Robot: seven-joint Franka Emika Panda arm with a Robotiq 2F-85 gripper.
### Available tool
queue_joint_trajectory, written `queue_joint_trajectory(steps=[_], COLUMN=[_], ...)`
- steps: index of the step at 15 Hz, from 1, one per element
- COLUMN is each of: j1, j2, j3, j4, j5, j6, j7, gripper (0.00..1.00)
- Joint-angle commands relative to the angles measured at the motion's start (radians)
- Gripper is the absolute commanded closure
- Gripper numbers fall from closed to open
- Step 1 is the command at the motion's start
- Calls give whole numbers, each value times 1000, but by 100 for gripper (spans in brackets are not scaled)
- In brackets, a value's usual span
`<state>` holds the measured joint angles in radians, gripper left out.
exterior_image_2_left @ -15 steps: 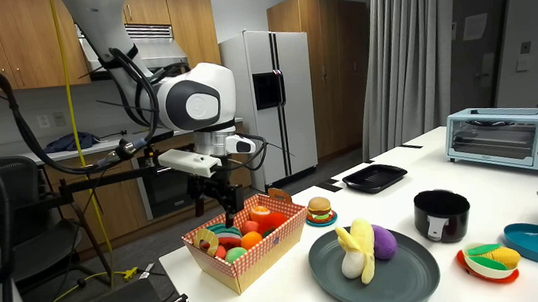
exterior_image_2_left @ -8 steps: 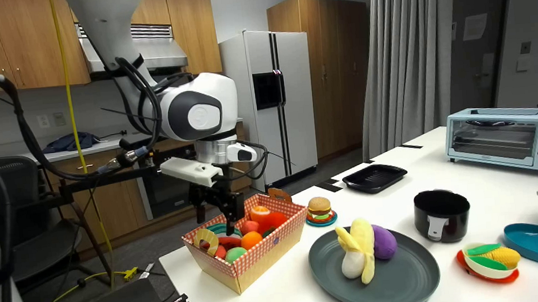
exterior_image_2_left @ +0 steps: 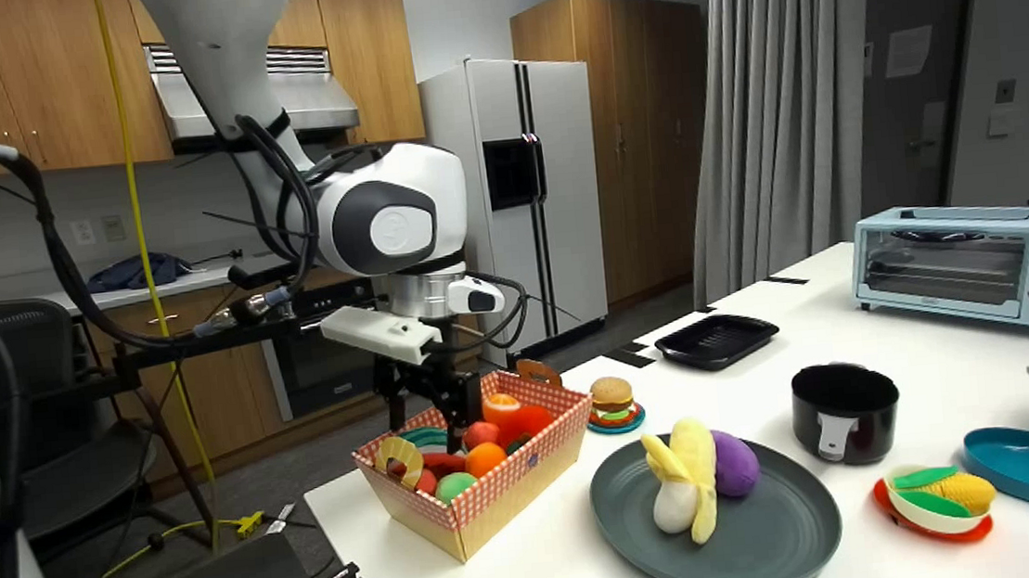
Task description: Take the watermelon plushie from the box and place it on the gray plate
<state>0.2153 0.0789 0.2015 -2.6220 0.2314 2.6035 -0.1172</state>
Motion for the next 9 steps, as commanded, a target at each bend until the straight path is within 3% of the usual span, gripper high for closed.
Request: queue_joint_trajectory(steps=[1, 9], j1=[-35, -56], j2=[3, -1], j3=[-4, 4], j4=[3, -11], j5=[23, 53], j6=[27, 14], j7=[-49, -85], gripper=[0, 0])
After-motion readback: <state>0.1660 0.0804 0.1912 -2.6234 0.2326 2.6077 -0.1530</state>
